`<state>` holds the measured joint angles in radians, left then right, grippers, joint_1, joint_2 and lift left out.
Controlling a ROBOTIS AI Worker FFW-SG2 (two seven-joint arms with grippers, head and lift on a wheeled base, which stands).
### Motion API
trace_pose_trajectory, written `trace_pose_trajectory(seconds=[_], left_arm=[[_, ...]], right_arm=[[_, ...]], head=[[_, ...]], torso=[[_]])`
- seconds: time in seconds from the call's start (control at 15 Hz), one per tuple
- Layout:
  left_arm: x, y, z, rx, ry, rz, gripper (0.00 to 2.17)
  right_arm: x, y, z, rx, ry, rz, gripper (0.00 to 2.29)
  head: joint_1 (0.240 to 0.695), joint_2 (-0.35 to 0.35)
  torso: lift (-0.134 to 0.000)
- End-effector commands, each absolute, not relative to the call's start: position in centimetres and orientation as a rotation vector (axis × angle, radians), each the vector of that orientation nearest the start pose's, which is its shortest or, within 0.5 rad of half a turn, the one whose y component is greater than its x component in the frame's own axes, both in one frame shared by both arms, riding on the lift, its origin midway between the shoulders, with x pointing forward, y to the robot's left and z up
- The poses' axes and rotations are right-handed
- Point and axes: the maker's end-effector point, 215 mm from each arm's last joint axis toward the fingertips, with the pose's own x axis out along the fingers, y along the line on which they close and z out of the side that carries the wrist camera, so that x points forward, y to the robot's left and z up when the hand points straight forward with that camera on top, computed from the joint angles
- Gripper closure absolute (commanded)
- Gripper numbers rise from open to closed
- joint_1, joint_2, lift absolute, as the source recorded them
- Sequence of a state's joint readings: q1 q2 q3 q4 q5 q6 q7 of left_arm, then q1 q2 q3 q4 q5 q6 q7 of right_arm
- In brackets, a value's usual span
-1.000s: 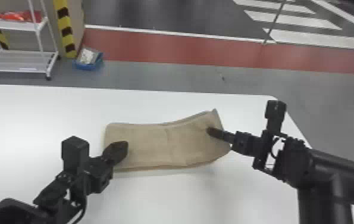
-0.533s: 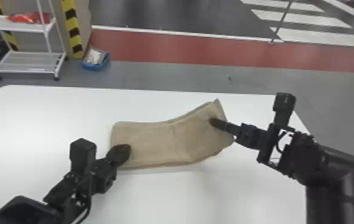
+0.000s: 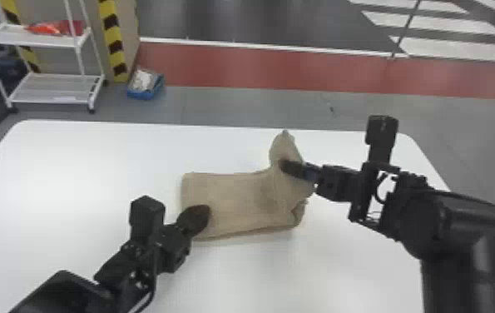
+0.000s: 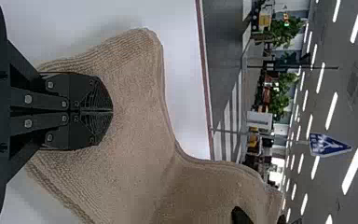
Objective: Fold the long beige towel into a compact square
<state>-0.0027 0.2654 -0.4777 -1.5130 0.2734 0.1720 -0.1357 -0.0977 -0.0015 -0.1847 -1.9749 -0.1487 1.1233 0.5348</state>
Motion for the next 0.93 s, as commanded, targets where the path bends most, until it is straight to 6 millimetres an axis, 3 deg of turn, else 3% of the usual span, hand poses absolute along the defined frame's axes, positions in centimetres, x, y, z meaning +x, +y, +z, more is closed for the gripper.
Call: trace_pose_trajectory(seconds=[0.0,0.27,0.53,0.87], left_arm=[[50.0,3.5,-47.7,0.013,0.349,-0.588,1.77],[49.5,4.8,-43.8,-0.030,0.278,-0.598,1.77],[50.9,8.2,-44.5,0.007,0.294,-0.555,1.77],[50.2,7.8,-46.9,0.037,0.365,-0.578,1.77]], right_arm=[[54.2,-16.4,-35.2,0.318,0.556,0.466,0.97],[53.6,-16.6,-35.5,0.321,0.566,0.455,0.97],[52.7,-16.7,-35.5,0.336,0.570,0.459,0.97],[52.6,-16.2,-35.4,0.329,0.570,0.464,0.97]], head=[[0.695,-0.141],[0.695,-0.140],[0.695,-0.120],[0.695,-0.089]], torso=[[-0.124],[-0.124],[-0.124],[-0.124]])
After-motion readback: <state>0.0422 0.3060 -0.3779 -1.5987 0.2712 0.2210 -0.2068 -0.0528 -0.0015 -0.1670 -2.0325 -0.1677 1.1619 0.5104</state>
